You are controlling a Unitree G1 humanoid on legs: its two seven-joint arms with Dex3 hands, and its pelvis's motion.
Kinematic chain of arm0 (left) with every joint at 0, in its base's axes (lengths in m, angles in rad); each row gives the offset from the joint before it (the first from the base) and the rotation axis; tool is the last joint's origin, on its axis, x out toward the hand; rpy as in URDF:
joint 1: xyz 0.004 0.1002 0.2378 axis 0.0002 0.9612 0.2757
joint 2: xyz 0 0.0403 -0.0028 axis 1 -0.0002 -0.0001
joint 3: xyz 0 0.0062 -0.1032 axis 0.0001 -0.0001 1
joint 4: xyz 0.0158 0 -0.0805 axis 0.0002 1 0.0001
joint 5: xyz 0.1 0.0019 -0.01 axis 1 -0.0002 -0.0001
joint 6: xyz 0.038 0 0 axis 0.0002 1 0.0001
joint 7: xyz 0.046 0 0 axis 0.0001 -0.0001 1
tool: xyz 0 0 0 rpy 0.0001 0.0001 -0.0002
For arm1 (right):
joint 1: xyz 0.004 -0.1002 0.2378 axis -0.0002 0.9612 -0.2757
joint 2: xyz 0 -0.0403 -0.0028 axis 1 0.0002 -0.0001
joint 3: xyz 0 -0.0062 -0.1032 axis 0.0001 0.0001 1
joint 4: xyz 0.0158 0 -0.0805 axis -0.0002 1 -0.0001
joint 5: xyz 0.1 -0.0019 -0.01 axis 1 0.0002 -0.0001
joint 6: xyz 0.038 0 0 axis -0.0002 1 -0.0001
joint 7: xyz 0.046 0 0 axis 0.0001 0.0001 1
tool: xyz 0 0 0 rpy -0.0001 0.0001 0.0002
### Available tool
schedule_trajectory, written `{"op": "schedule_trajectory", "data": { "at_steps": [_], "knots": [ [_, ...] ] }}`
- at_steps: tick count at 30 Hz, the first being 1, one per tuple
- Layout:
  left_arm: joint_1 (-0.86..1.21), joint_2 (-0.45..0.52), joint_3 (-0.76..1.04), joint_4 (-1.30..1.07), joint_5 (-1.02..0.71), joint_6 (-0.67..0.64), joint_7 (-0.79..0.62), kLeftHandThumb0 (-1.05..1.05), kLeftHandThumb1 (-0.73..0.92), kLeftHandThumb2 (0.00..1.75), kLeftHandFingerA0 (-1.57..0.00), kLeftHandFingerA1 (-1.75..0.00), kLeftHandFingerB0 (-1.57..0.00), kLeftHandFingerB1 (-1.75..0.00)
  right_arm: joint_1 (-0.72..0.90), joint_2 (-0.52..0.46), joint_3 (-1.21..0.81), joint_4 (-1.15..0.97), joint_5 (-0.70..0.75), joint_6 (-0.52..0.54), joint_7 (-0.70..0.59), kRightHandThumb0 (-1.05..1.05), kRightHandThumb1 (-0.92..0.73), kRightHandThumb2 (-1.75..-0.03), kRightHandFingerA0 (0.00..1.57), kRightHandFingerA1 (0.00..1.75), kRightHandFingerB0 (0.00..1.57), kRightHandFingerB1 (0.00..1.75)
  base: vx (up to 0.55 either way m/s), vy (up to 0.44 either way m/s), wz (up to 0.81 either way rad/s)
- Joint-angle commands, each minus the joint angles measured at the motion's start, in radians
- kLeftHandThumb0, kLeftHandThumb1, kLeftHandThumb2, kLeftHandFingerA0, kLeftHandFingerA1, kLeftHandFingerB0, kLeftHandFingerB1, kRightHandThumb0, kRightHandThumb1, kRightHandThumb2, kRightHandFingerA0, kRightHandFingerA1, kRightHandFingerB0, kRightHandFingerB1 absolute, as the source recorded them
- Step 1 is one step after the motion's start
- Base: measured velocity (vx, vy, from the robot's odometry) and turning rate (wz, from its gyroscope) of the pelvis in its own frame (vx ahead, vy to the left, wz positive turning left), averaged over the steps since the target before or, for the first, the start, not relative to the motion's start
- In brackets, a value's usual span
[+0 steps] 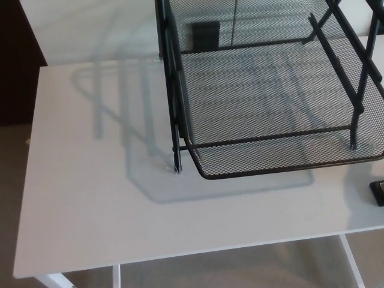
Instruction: The robot walks towards a desk on which a file tray is kept in the middle and a stapler is kept to its right. The robot lifts the stapler using its right hand and places it on the file tray.
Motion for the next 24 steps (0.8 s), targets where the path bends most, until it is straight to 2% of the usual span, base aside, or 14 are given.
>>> {"op": "schedule_trajectory", "data": {
  "at_steps": [1, 4, 5, 6, 8, 9, 11, 12, 14, 15, 16, 17, 23, 24],
  "knots": [
    [0.008, 0.025, 0.006, 0.004, -0.004, -0.027, 0.017, -0.52, 0.89, 0.66, -0.30, -0.45, -0.27, -0.38, -0.061, -0.065, 0.128, 0.067, -0.152, -0.149, 0.119, -0.53, -0.30, -0.64, 0.00, 0.05, 0.02, 0.09, 0.00, 0.000, 0.00],
    [0.004, 0.025, 0.011, 0.012, -0.009, -0.025, 0.010, -0.53, 0.89, 0.66, -0.28, -0.44, -0.25, -0.37, -0.084, -0.048, 0.155, 0.097, -0.164, -0.168, 0.104, -0.47, -0.27, -0.63, 0.00, 0.06, 0.06, 0.15, 0.00, 0.000, 0.00],
    [0.003, 0.025, 0.010, 0.014, -0.007, -0.027, 0.010, -0.52, 0.90, 0.66, -0.28, -0.44, -0.25, -0.37, -0.090, -0.048, 0.162, 0.104, -0.171, -0.175, 0.103, -0.40, -0.45, -0.55, 0.00, 0.11, 0.04, 0.23, 0.00, 0.000, 0.00],
    [0.002, 0.026, 0.008, 0.018, -0.004, -0.030, 0.010, -0.52, 0.90, 0.66, -0.28, -0.44, -0.25, -0.37, -0.097, -0.047, 0.171, 0.111, -0.182, -0.182, 0.101, -0.40, -0.45, -0.55, 0.00, 0.11, 0.04, 0.23, 0.00, 0.000, 0.00],
    [-0.006, 0.026, 0.009, 0.016, -0.007, -0.006, 0.013, -0.53, 0.89, 0.66, -0.29, -0.44, -0.28, -0.38, -0.123, -0.029, 0.186, 0.144, -0.191, -0.187, 0.106, -0.39, -0.43, -0.57, 0.00, 0.10, 0.04, 0.23, 0.00, 0.000, 0.00],
    [-0.006, 0.027, 0.003, 0.017, -0.001, -0.012, 0.015, -0.53, 0.90, 0.66, -0.31, -0.45, -0.28, -0.38, -0.126, -0.025, 0.185, 0.154, -0.190, -0.204, 0.100, -0.40, -0.28, -0.69, 0.00, 0.23, 0.02, 0.29, 0.00, 0.000, 0.00],
    [-0.014, 0.029, -0.016, 0.031, 0.020, -0.024, 0.029, -0.53, 0.89, 0.66, -0.33, -0.45, -0.28, -0.38, -0.136, -0.011, 0.181, 0.178, -0.191, -0.228, 0.088, -0.38, -0.28, -0.70, 0.00, 0.24, 0.01, 0.31, 0.00, 0.000, 0.00],
    [-0.017, 0.029, -0.016, 0.034, 0.018, -0.028, 0.026, -0.54, 0.89, 0.66, -0.31, -0.45, -0.29, -0.38, -0.134, -0.003, 0.176, 0.188, -0.192, -0.233, 0.075, -0.35, -0.50, -0.55, 0.00, 0.26, 0.10, 0.25, 0.00, 0.000, 0.00],
    [-0.014, 0.029, -0.012, 0.030, 0.008, -0.029, 0.017, -0.54, 0.89, 0.66, -0.30, -0.45, -0.27, -0.38, -0.146, 0.005, 0.185, 0.205, -0.220, -0.237, 0.068, -0.37, -0.53, -0.56, 0.00, 0.27, 0.09, 0.25, 0.00, 0.000, 0.00],
    [-0.020, 0.028, -0.006, 0.031, 0.002, -0.015, 0.019, -0.53, 0.89, 0.66, -0.29, -0.46, -0.27, -0.39, -0.153, 0.018, 0.184, 0.218, -0.229, -0.240, 0.054, -0.39, -0.51, -0.66, 0.05, 0.22, 0.09, 0.28, 0.00, 0.000, 0.00],
    [-0.012, 0.028, -0.009, 0.027, 0.005, -0.030, 0.015, -0.53, 0.89, 0.66, -0.29, -0.44, -0.28, -0.38, -0.172, 0.039, 0.197, 0.229, -0.268, -0.251, 0.012, -0.23, -0.56, -1.00, 0.02, 0.51, 0.00, 0.48, 0.00, 0.000, 0.00],
    [-0.012, 0.029, -0.012, 0.022, 0.007, -0.025, 0.015, -0.53, 0.90, 0.66, -0.29, -0.44, -0.26, -0.37, -0.176, 0.045, 0.196, 0.229, -0.279, -0.263, 0.000, -0.33, -0.60, -0.58, 0.12, 0.31, 0.15, 0.27, 0.00, 0.000, 0.00],
    [-0.009, 0.020, -0.012, 0.022, 0.004, -0.024, 0.016, -0.53, 0.89, 0.66, -0.29, -0.45, -0.28, -0.38, -0.167, 0.088, 0.176, 0.260, -0.314, -0.305, -0.071, -0.40, -0.57, -0.68, 0.19, 0.40, 0.20, 0.35, 0.00, 0.000, 0.00],
    [-0.006, 0.020, -0.012, 0.022, 0.003, -0.034, 0.014, -0.53, 0.90, 0.66, -0.31, -0.45, -0.27, -0.38, -0.165, 0.091, 0.176, 0.263, -0.326, -0.320, -0.091, -0.34, -0.61, -0.59, 0.28, 0.38, 0.24, 0.30, 0.00, 0.000, 0.00]
  ]
}}
